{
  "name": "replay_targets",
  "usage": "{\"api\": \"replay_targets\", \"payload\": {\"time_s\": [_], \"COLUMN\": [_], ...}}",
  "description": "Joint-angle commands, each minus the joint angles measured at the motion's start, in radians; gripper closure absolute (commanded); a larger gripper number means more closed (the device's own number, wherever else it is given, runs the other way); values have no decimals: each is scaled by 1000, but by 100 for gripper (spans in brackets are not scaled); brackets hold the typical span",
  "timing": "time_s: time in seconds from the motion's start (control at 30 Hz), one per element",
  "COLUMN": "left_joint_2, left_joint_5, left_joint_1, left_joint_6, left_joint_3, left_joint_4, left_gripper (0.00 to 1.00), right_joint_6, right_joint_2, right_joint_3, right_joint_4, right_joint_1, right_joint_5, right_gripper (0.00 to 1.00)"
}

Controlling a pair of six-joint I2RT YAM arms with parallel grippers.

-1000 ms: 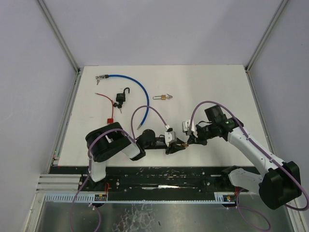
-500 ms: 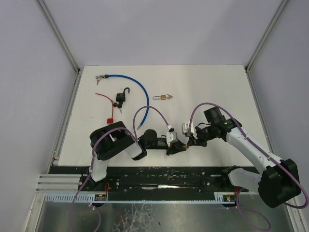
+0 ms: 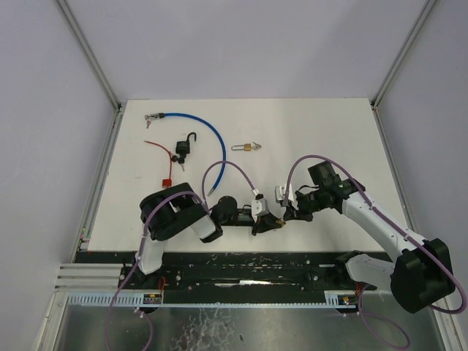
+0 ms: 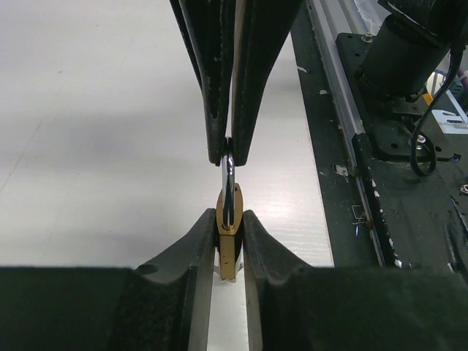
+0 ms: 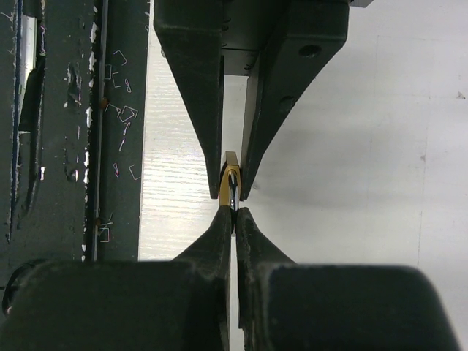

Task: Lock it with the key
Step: Lock the lock.

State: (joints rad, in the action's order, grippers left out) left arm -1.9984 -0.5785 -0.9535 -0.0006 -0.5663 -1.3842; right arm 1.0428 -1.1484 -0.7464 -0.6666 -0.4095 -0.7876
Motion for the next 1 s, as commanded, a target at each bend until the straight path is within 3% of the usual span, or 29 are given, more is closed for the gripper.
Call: {"api": "replay_targets", "payload": {"time_s": [0.0, 0.1, 0.4, 0.97], "left_joint_2": [-22, -32, -124, -183], "left_joint_5": [-17, 7, 106, 166], "left_joint_1": [4, 4, 1, 2], "left_joint_6": [-6, -12, -31, 29], "left_joint_3": [-18, -20, -29, -25], "left_joint_4": [-81, -87, -205, -219], "left_gripper": [91, 100, 100, 100], "right_joint_6": [-12, -17, -26, -36], "right_joint_2": [-10, -25, -94, -194], "right_joint_3": [-2, -2, -6, -18], "right_joint_4": [39, 38, 43, 34], "right_joint_1": [5, 5, -2, -24], "right_joint_5": [-30, -30, -28, -7], "right_gripper": [100, 100, 100, 100]}}
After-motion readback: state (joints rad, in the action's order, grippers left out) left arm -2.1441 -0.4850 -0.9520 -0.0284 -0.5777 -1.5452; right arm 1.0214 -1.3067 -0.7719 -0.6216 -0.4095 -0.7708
